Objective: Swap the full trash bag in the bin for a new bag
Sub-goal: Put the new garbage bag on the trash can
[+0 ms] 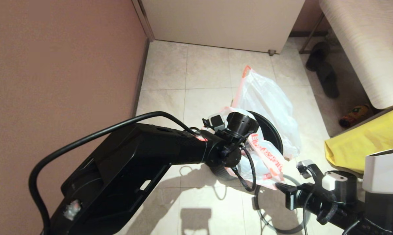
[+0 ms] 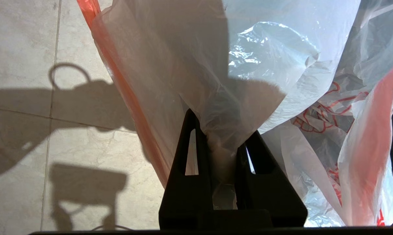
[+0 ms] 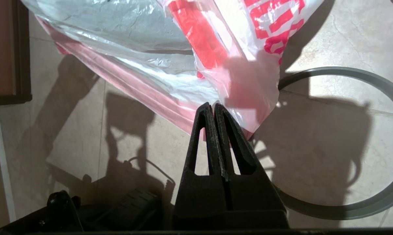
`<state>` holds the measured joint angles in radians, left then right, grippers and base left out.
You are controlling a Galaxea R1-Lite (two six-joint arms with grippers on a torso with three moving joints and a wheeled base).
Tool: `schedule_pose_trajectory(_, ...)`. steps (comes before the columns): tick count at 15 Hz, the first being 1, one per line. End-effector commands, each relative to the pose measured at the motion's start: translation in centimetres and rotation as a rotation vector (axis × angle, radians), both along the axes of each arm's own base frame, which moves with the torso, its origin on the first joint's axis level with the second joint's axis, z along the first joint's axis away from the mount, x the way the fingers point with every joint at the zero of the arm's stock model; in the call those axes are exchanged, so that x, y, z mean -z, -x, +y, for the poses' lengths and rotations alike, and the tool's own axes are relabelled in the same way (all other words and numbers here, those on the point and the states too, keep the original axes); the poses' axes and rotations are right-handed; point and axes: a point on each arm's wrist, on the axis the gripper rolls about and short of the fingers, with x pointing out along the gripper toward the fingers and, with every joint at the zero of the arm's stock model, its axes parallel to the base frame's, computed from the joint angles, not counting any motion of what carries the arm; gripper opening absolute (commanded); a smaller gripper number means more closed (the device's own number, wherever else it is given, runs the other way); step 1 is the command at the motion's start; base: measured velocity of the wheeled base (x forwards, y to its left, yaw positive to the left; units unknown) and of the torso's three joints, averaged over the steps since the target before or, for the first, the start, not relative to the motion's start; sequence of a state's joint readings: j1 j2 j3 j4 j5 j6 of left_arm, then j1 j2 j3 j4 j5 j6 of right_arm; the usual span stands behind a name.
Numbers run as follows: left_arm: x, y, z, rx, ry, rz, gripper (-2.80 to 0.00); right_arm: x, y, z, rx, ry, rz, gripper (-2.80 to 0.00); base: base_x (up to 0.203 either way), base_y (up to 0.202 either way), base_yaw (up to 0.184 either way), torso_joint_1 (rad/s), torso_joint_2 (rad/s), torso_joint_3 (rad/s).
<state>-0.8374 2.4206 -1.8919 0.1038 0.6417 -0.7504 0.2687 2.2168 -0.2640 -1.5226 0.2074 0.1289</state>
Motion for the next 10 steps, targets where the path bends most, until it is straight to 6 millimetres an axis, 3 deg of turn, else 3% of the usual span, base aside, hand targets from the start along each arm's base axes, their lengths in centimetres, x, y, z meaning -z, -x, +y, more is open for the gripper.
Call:
schedule_pose_trajectory(1,-0.3,0.4,-0.1,0.004,0.006,-0.002,-2.8,-0.5,-0.3,0.6,0.016,-0.002,-0.06,-2.8,0.0,0.0,0.0,0.0,0.0,0.0)
schedule_pose_trajectory(7,-1.9,2.2,-1.1,0.06,0.043,-0.006,-2.8,-0.4,-0.7,1.6,0.16,0.071,-0.099,-2.8,0.0,0.0,0.0,0.0,0.0,0.0)
schedule_pose_trajectory(10,-1.2,3.2,-0.8,0.07,0.003,0.03,-2.8,-0.8,-1.4,1.4,0.207,0.072,-0.126,-2.8,0.0,0.0,0.0,0.0,0.0,0.0)
